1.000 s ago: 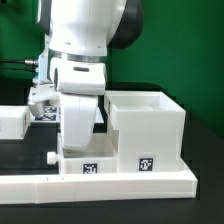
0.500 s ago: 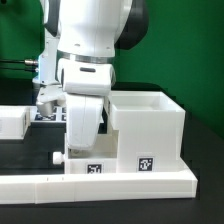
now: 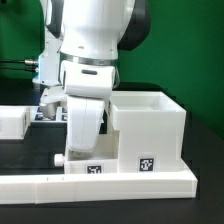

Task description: Assemble drawer

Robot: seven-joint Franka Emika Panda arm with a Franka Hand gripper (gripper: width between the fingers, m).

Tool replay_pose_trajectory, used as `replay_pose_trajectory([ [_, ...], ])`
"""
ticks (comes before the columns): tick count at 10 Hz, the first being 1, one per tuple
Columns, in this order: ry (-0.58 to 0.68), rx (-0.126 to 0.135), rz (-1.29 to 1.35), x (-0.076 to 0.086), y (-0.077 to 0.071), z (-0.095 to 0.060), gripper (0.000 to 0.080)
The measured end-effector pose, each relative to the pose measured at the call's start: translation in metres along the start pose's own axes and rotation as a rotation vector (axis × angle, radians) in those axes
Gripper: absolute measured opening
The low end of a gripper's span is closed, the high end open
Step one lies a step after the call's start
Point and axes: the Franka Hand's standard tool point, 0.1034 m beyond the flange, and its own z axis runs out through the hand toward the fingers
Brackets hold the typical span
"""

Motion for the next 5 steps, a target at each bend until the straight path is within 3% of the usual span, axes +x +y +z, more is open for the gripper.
replay_pose_trajectory([
  [3, -0.006, -0.001, -0.018, -0.0010, 0.0000, 0.0000, 0.0047],
  [5, -0.006, -0.001, -0.016, -0.0017, 0.0001, -0.0001, 0.0280],
])
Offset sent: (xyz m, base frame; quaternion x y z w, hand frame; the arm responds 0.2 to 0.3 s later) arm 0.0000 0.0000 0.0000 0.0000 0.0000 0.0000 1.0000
